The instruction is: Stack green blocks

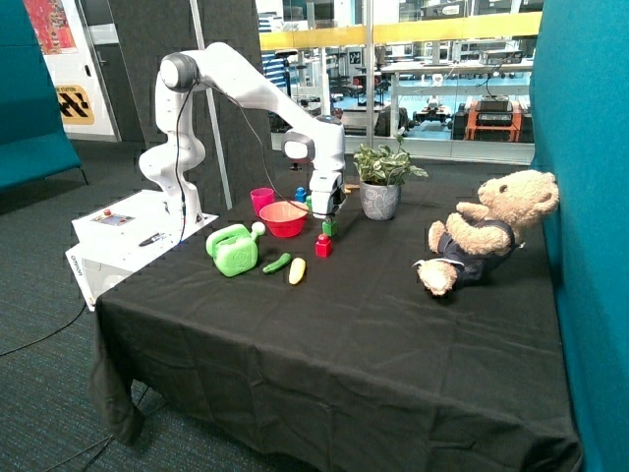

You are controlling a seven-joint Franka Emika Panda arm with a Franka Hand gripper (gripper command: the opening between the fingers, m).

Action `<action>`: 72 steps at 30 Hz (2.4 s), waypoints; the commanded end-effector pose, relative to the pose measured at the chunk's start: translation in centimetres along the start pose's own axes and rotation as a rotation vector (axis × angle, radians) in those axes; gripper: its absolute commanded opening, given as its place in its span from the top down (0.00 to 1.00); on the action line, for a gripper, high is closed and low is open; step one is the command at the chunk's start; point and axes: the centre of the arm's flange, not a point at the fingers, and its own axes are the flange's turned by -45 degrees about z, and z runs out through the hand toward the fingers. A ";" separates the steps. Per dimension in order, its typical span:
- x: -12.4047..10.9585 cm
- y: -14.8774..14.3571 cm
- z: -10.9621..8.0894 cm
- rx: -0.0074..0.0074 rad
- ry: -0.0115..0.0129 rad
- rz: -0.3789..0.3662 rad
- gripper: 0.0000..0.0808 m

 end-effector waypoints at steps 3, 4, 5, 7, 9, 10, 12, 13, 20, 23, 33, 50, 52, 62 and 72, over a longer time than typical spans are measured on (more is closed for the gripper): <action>-0.3 0.7 0.1 0.0014 -0.0042 0.024 1.00; -0.3 0.8 0.1 0.0014 -0.0042 0.025 1.00; -0.4 0.8 0.2 0.0014 -0.0042 0.026 1.00; -0.4 0.8 0.2 0.0014 -0.0042 0.025 1.00; -0.4 0.8 0.1 0.0014 -0.0042 0.021 1.00; -0.5 0.7 0.0 0.0014 -0.0042 0.018 1.00; -0.5 0.6 -0.2 0.0014 -0.0042 0.013 1.00; -0.5 0.5 -0.5 0.0014 -0.0042 0.006 1.00; 0.0 -0.1 -3.3 0.0015 -0.0042 -0.030 1.00; 0.2 -0.3 -4.4 0.0015 -0.0042 -0.043 1.00; -0.4 -0.7 -6.6 0.0016 -0.0041 -0.069 1.00; -3.3 -3.2 -7.3 0.0017 -0.0041 -0.138 1.00; -3.5 -3.5 -7.4 0.0017 -0.0041 -0.139 1.00; -4.6 -6.1 -7.9 0.0019 -0.0040 -0.198 1.00; -5.5 -8.0 -8.0 0.0019 -0.0040 -0.225 1.00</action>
